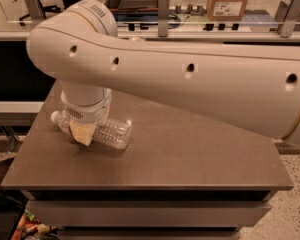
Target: Place water bottle upright
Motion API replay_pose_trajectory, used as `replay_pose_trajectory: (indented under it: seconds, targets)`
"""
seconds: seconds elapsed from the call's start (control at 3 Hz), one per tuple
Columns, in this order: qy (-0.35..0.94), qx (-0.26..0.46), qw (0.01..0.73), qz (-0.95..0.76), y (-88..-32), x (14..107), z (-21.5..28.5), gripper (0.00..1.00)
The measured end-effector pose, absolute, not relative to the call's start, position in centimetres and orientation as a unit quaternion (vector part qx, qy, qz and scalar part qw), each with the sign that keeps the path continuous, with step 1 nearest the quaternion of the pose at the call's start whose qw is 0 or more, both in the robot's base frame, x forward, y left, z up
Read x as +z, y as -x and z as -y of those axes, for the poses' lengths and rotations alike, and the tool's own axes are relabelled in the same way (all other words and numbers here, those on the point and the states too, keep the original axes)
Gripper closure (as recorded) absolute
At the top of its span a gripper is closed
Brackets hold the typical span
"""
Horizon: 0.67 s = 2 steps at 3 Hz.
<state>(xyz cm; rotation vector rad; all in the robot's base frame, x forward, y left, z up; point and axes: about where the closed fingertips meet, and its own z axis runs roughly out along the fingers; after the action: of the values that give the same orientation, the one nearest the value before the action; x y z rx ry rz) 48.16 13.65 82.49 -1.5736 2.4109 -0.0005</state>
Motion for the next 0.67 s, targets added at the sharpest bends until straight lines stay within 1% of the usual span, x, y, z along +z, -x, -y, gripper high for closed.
replay_pose_trajectory:
  seconds: [0.67]
  targets:
    - [0.546,0.004,0.139,-0.826,-48.28,82.98,-13.8,1.0]
